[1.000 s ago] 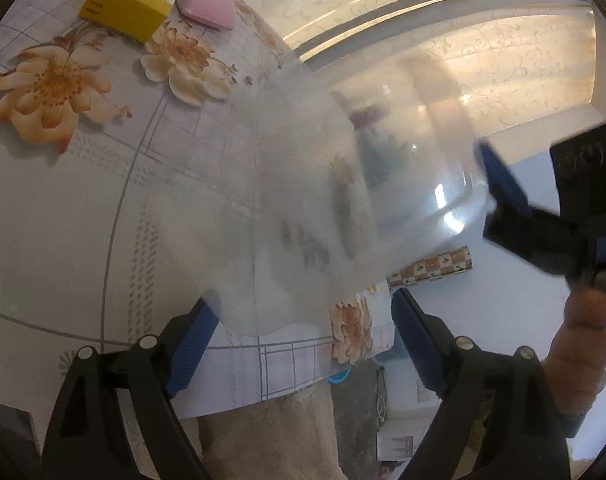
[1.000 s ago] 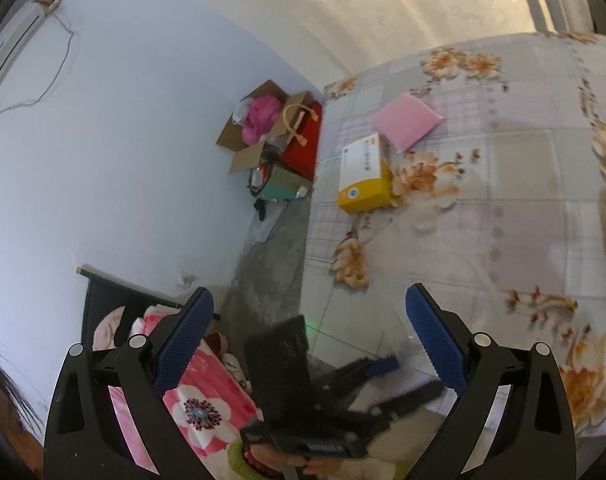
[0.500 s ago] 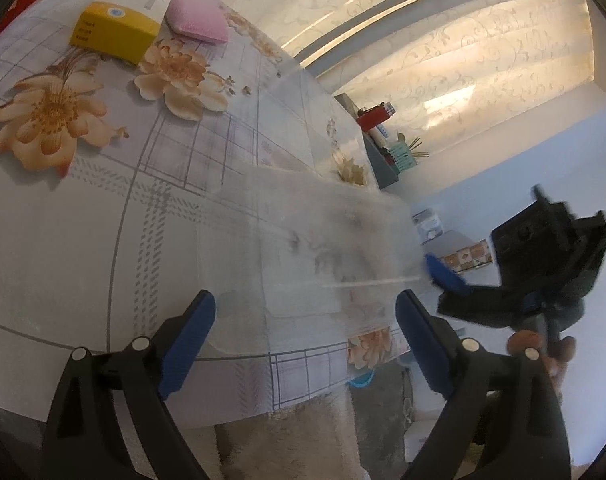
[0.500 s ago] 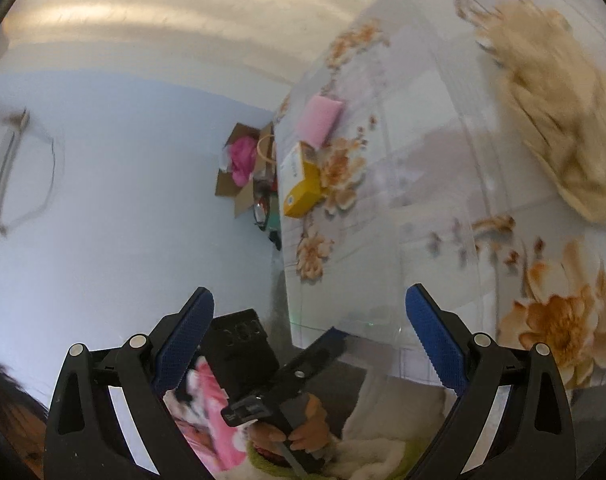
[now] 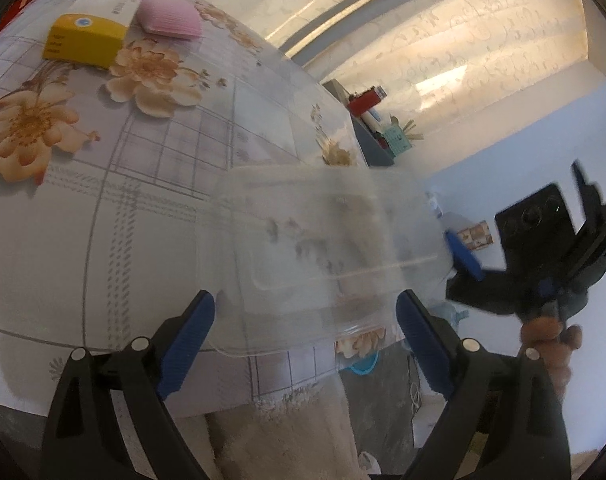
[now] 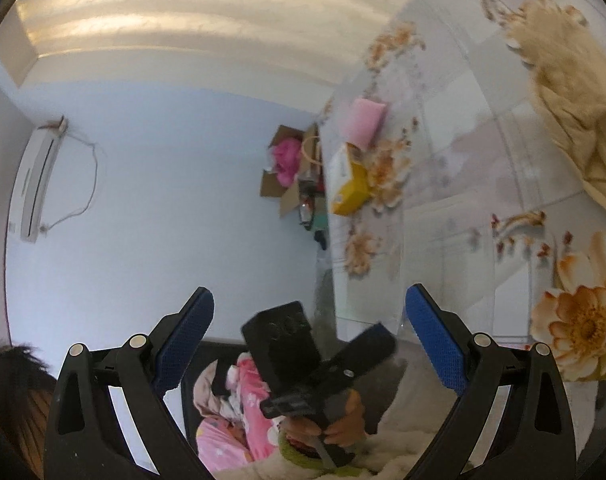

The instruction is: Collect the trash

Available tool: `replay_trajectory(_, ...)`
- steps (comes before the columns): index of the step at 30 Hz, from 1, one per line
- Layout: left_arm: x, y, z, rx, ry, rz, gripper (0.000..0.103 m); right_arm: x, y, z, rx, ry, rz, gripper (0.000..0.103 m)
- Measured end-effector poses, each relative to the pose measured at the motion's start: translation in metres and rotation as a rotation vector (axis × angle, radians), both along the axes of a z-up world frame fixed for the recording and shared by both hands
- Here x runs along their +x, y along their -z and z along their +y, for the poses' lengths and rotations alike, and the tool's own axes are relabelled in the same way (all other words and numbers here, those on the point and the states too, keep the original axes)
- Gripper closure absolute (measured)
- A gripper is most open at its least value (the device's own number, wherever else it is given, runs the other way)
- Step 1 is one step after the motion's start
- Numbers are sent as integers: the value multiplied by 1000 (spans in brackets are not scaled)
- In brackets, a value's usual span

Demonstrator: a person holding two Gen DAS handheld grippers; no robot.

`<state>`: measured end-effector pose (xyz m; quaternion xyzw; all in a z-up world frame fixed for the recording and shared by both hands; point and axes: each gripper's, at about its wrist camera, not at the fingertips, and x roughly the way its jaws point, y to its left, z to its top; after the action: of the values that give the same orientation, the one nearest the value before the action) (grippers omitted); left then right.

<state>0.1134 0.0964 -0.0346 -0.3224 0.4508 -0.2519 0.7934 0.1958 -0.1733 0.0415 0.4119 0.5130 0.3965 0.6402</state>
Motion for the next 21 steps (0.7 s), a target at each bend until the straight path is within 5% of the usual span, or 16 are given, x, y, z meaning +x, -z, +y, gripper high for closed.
replay_trajectory(21, -4, 8, -16, -94, 81, 6, 13, 18, -33, 96, -12, -142, -84, 10)
